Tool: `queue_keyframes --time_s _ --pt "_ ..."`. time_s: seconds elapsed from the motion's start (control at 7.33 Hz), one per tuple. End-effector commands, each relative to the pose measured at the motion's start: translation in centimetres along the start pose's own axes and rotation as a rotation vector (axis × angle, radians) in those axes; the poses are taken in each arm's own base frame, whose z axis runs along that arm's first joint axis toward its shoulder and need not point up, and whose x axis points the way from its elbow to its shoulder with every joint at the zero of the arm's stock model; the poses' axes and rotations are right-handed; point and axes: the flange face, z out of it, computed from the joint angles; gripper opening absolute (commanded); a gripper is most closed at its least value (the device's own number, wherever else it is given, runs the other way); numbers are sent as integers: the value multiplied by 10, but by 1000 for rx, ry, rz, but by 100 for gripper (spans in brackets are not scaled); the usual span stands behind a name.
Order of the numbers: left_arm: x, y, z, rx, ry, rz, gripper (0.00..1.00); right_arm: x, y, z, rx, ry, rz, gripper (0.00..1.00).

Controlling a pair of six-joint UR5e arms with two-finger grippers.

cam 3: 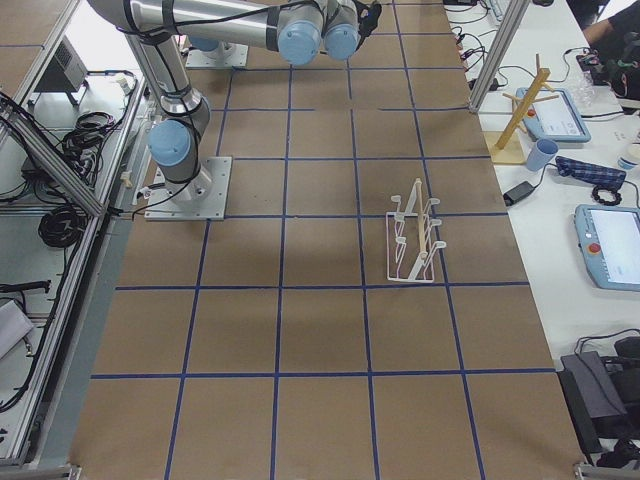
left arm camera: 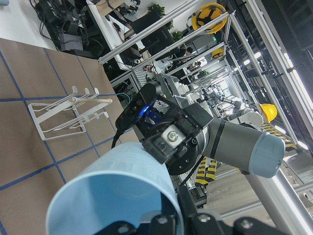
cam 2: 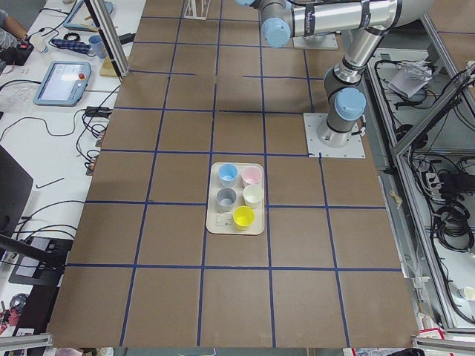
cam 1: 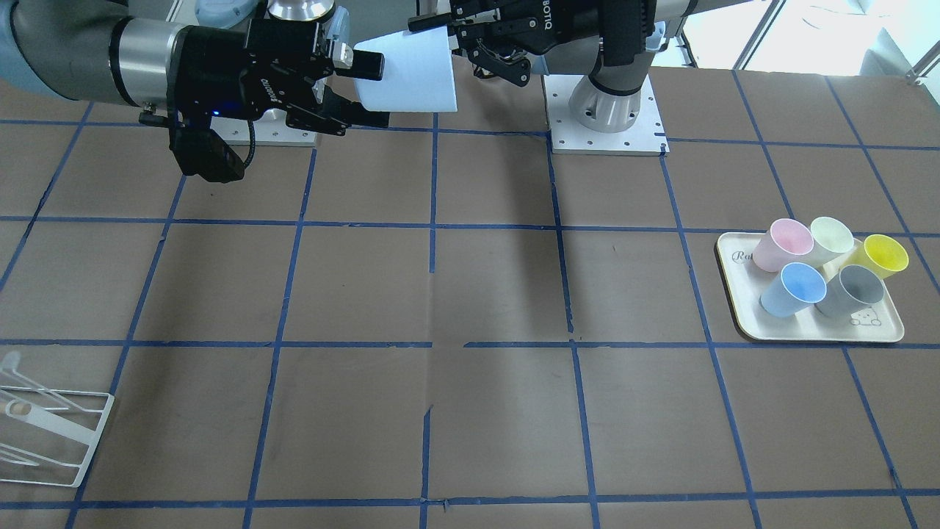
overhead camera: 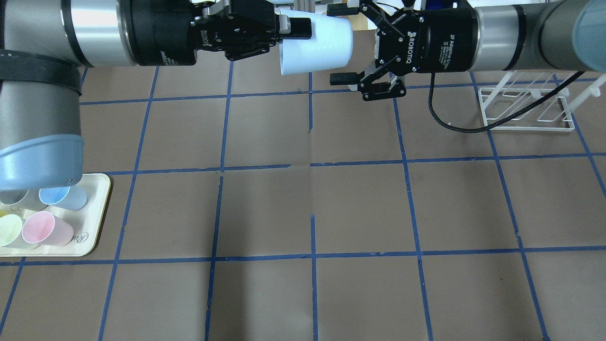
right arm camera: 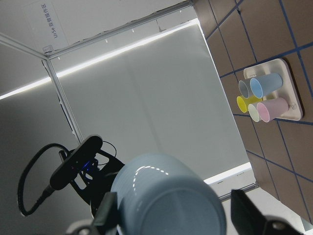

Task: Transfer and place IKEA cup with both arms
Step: 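Open the right gripper and pull it back while the left arm withdraws the cup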

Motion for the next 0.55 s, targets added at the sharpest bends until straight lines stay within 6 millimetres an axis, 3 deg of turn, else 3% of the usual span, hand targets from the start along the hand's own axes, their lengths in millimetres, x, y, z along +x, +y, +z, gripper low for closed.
queue_keyframes --time_s 0.0,0.27,0.41 --pt "5 -2 -1 3 -3 -25 0 0 -1 -1 2 -1 29 100" --pt "7 -1 -2 5 -9 -52 0 -34 10 -9 15 14 102 100" --pt "4 -1 -2 7 -43 -71 0 -40 10 -17 26 25 105 100"
